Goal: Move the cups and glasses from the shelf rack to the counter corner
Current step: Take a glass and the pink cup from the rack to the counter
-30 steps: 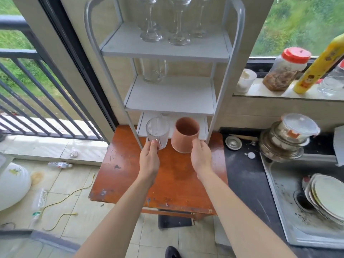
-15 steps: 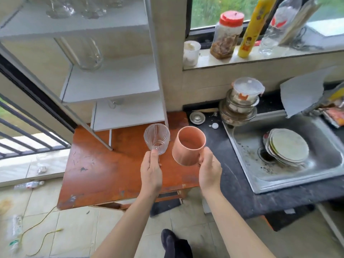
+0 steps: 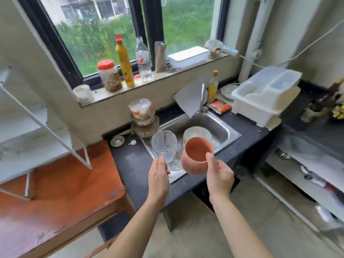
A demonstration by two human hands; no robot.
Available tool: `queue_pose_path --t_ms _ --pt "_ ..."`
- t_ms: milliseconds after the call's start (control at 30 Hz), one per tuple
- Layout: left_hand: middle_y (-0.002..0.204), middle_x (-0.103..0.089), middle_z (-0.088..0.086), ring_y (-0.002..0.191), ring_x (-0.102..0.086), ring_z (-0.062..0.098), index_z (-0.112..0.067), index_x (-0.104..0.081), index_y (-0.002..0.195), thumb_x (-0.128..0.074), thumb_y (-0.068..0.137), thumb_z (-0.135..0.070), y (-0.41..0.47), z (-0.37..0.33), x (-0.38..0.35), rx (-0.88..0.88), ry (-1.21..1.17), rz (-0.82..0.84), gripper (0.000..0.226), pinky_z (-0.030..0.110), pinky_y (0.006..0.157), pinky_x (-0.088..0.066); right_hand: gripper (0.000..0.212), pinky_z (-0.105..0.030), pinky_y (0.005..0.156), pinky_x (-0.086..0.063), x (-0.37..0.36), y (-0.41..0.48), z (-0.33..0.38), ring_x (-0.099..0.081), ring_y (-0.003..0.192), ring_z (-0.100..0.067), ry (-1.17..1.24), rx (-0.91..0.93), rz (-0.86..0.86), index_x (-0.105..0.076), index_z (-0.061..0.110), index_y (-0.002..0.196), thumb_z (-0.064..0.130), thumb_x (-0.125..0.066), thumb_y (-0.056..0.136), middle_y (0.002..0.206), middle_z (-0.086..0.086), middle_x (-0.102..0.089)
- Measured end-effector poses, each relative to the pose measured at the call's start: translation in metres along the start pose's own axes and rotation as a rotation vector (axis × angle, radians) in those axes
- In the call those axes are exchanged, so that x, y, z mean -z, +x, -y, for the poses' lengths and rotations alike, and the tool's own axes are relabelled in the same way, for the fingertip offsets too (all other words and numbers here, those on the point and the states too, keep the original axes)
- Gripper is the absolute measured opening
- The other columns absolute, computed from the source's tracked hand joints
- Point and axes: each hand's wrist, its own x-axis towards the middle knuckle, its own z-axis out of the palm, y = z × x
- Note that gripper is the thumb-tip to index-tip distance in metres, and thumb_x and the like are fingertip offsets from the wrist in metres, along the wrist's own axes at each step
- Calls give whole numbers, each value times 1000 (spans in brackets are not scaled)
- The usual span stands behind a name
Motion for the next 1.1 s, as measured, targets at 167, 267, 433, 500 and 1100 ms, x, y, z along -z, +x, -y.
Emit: queue_pose_path --t_ms 167,267,433,500,1100 --pt "70 -42 -4 63 -42 6 -17 -46 72 -40 107 -29 -61 -16 -131 10 -15 230 37 30 77 -44 46 -15 50 -39 142 57 -5 -53 52 5 63 -33 -184 -59 27 49 57 -70 83 47 18 -56" --pt "63 -40 -11 60 -39 5 -15 -43 72 -41 106 -29 -89 -24 -202 -10 0 388 37 27 71 -41 41 -19 53 -41 211 86 -13 -58 59 3 138 -124 -354 -64 23 59 57 -69 81 52 24 -61" --pt "59 -38 -12 59 -39 6 -12 -43 73 -42 106 -28 -125 -26 -323 -50 5 627 37 13 58 -39 45 -26 56 -37 317 128 -33 -57 65 -1 164 -211 -582 -61 22 58 61 -58 82 57 13 -62" --pt "57 -37 -13 56 -37 4 -10 -42 72 -43 106 -27 -138 -23 -377 -54 5 727 37 14 56 -38 46 -30 59 -37 359 145 -43 -60 71 -8 139 -237 -654 -64 21 63 62 -53 80 63 8 -64" --pt "72 -43 2 67 -42 12 -13 -44 75 -43 105 -35 -352 -76 -785 -115 118 1582 38 21 64 -40 64 -53 86 -55 728 234 -43 -68 84 -29 166 -383 -1380 -63 13 76 72 -38 83 83 -9 -71"
